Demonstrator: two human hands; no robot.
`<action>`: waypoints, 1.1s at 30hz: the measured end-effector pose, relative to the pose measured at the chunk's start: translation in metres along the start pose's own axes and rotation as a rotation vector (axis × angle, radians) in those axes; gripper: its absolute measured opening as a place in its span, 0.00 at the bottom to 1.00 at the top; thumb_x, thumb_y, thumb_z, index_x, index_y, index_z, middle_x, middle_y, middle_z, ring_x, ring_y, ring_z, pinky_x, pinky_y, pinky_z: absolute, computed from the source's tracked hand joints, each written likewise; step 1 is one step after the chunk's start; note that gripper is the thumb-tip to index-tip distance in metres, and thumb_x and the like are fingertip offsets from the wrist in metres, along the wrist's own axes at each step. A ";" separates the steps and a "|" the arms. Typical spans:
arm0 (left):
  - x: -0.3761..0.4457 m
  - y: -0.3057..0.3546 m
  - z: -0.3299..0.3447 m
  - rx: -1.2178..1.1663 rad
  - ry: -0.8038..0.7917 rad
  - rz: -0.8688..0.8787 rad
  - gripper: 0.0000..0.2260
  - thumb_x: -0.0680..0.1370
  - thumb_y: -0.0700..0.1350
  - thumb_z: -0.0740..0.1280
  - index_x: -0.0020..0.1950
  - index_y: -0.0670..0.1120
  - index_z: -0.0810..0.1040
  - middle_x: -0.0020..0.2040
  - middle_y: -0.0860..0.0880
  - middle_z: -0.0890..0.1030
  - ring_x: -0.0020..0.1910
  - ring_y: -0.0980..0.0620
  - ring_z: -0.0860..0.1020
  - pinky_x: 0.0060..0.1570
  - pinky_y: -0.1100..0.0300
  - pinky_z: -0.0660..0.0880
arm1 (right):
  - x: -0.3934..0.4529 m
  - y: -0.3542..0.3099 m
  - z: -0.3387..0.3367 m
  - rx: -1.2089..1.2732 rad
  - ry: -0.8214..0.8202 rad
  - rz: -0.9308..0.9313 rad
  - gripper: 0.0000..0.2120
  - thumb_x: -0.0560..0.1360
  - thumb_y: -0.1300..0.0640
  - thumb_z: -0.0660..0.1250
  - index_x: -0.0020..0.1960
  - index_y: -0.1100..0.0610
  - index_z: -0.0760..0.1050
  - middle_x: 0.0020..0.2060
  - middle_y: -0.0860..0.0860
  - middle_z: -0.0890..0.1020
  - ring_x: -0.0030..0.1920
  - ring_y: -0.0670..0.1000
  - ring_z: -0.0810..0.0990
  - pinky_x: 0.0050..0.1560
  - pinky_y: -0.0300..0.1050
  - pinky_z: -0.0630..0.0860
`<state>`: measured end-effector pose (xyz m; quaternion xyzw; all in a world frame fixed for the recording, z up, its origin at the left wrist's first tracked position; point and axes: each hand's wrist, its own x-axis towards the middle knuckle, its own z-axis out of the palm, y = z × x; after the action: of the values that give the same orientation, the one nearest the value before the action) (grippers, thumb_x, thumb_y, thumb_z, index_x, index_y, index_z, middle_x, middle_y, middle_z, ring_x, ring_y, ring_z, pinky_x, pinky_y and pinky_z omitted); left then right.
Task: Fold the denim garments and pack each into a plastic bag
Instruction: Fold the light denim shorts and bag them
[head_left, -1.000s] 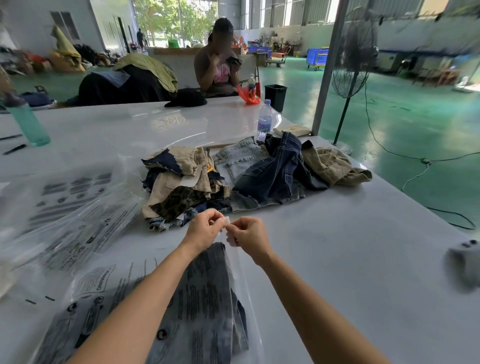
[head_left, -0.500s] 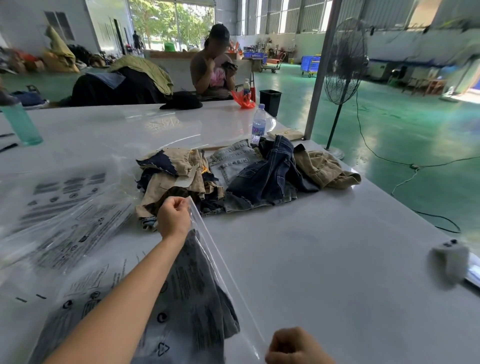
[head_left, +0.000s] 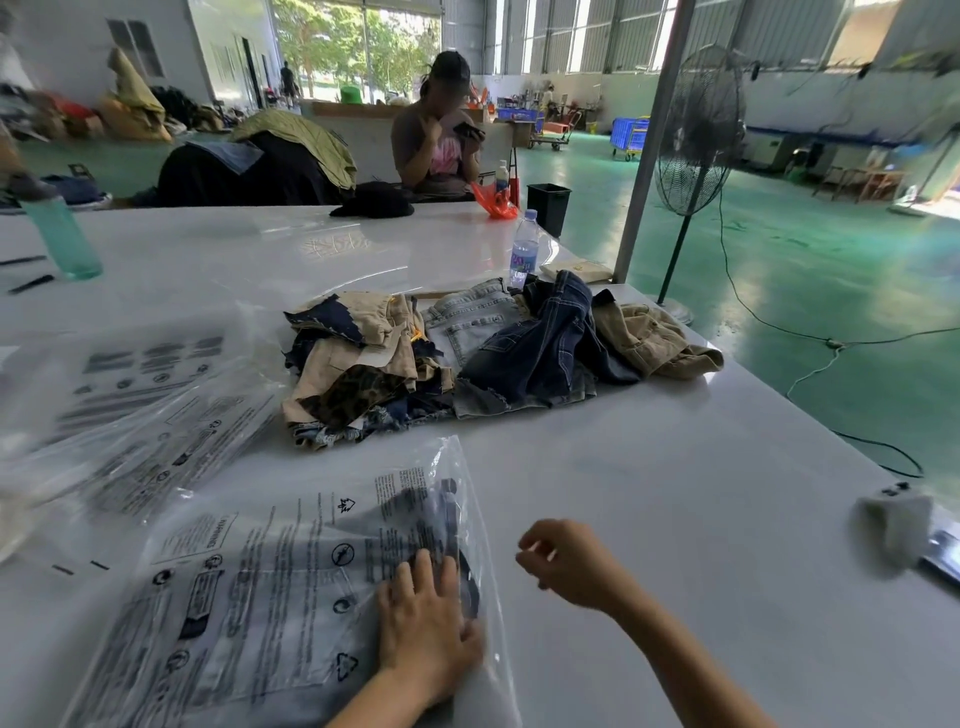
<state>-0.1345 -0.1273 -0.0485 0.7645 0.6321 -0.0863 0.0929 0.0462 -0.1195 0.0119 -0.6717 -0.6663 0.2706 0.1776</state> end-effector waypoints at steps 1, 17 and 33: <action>-0.001 -0.006 0.000 -0.009 0.007 0.035 0.32 0.75 0.58 0.54 0.77 0.50 0.49 0.77 0.46 0.48 0.74 0.42 0.50 0.71 0.43 0.51 | 0.008 -0.007 0.001 -0.018 0.026 -0.031 0.10 0.76 0.54 0.66 0.53 0.57 0.80 0.45 0.53 0.84 0.43 0.52 0.83 0.46 0.42 0.77; -0.059 -0.187 -0.028 -0.563 0.283 -0.213 0.15 0.75 0.43 0.67 0.61 0.49 0.77 0.58 0.51 0.80 0.58 0.53 0.78 0.58 0.60 0.73 | 0.033 -0.042 0.061 0.444 0.022 0.336 0.27 0.71 0.50 0.74 0.57 0.66 0.67 0.41 0.59 0.77 0.41 0.57 0.77 0.44 0.50 0.76; -0.015 -0.179 -0.044 -0.287 0.147 -0.432 0.15 0.69 0.49 0.74 0.49 0.51 0.71 0.43 0.54 0.78 0.39 0.55 0.75 0.32 0.66 0.68 | -0.006 -0.083 0.092 0.954 -0.327 0.292 0.18 0.65 0.73 0.72 0.51 0.65 0.71 0.25 0.56 0.76 0.17 0.47 0.69 0.18 0.33 0.61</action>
<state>-0.3127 -0.0980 -0.0075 0.5949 0.7915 0.0422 0.1337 -0.0752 -0.1325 -0.0106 -0.5510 -0.3877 0.6672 0.3178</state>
